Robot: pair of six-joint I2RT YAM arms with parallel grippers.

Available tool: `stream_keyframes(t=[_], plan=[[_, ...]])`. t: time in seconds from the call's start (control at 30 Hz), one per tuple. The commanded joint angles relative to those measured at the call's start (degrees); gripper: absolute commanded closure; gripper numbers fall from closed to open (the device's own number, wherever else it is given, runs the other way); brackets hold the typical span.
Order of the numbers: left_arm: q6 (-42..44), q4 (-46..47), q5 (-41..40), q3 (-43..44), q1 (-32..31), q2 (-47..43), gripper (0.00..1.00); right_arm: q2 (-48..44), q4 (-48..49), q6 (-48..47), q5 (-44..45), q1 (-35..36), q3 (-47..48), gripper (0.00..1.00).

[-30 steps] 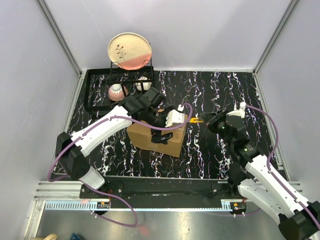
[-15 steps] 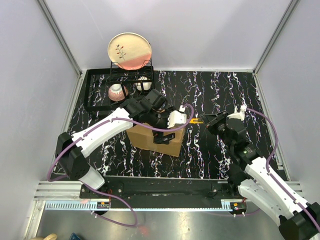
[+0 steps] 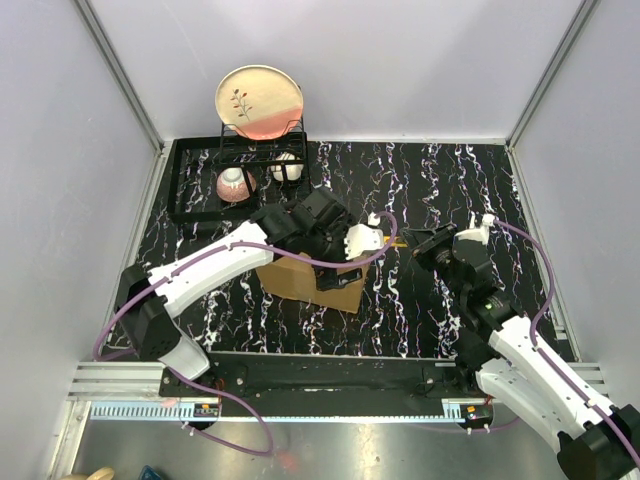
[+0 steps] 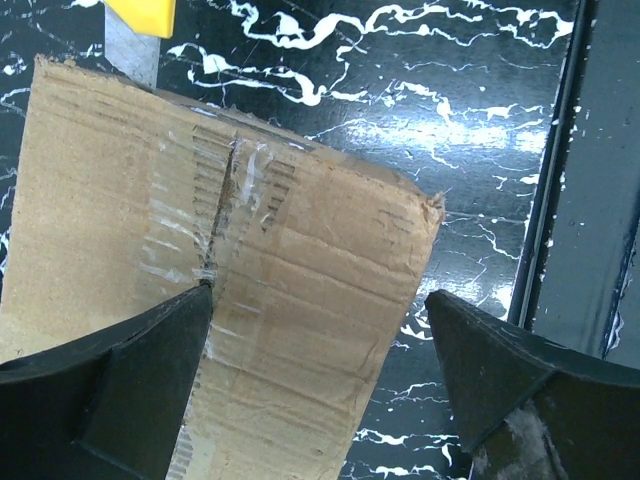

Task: Unpack the express box
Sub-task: Cut the express box at the center of the board.

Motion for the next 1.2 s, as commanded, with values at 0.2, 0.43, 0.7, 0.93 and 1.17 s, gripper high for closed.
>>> stream_keyframes(t=[0.2,0.43,0.7,0.93,1.17], plan=[[-5.61,4.55,-9.44,1.96,-2.48,4.26,0.01,-0.91,-0.85,1.33,-5.82,0.73,-0.95,1.00],[-8.33,4.72,-13.66,3.36,-3.27,5.67,0.05,-0.21,-1.20,1.77,-5.74,2.65,-0.43,1.00],[-9.91,4.20,-14.37,4.77,-3.88,6.98,0.18,1.64,-2.69,1.77,-1.61,7.14,0.89,1.00],[-10.53,3.06,-14.37,7.49,-3.97,9.01,0.34,-0.12,-3.75,3.61,-0.03,8.55,0.63,1.00],[-11.93,2.09,-15.42,10.66,-3.88,10.77,0.40,1.80,-2.96,6.42,2.96,13.55,-0.34,1.00]])
